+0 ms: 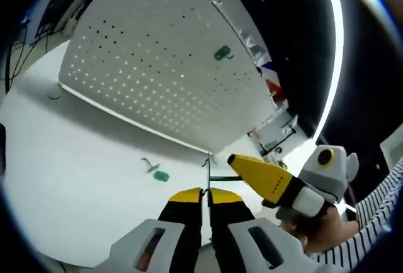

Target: Insert the hook assembly into the mounting plate slot until the hook locks in place.

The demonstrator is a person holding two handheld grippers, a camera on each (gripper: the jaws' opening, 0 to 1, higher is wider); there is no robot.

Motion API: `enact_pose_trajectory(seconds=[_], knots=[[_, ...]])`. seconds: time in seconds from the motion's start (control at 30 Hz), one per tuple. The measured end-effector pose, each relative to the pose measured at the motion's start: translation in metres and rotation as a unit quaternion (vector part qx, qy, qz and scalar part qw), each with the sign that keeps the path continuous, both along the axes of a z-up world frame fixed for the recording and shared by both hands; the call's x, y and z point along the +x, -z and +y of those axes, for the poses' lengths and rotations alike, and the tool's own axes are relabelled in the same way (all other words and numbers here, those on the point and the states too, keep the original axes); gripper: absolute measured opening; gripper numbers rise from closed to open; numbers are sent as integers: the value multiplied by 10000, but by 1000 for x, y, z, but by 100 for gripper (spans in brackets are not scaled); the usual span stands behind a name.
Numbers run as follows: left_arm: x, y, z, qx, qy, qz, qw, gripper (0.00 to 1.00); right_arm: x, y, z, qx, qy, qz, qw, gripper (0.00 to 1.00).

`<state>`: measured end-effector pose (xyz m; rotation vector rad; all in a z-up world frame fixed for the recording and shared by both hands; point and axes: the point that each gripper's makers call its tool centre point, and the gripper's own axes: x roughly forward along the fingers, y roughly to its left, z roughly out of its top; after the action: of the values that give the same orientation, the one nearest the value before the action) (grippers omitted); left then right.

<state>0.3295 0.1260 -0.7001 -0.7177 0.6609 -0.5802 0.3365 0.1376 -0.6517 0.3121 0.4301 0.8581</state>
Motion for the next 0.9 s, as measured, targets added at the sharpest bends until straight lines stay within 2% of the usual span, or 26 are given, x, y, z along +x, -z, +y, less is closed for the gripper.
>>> enact_pose_trajectory(seconds=[0.1,0.13,0.2,0.27,0.3,0.37,0.43,0.5,0.57,0.63,0.77,0.9], knots=[[-1,3,-1,105,70,54,9999,2,1,4,-1,15,27,78,10000,0],[-2,6,-1,151,108,126,9997,2,0,8,-1,61,21,272,9996,0],[-2,7,0,194,148,106,9996,1,1,9,-2,169,40,437,9989,0],[-2,4,-1,211,172,67,9996,1,0,5,-4,179,53,402,9990,1],[-1,2,1,291,150,-1,9995,1,0,4,-4,182,62,399,9990,2],[6,-1,8,708,108,-310,9969,1,1,0,-7,256,114,389,9989,4],[10,-3,12,1216,225,-620,9904,1,2,0,-10,266,122,379,9989,5],[12,-5,11,1477,306,-800,9853,1,0,0,-12,294,103,403,9987,5],[12,-9,7,1503,366,-873,9841,1,-3,-1,-12,156,-10,249,9996,6],[13,-9,6,1652,449,-1037,9798,1,-3,-1,-12,103,9,213,9997,8],[12,-12,-4,1924,677,-1286,9705,1,-2,-1,-14,206,117,341,9991,11],[12,-16,-9,1903,749,-1390,9689,1,0,0,-19,320,247,447,9982,6]])
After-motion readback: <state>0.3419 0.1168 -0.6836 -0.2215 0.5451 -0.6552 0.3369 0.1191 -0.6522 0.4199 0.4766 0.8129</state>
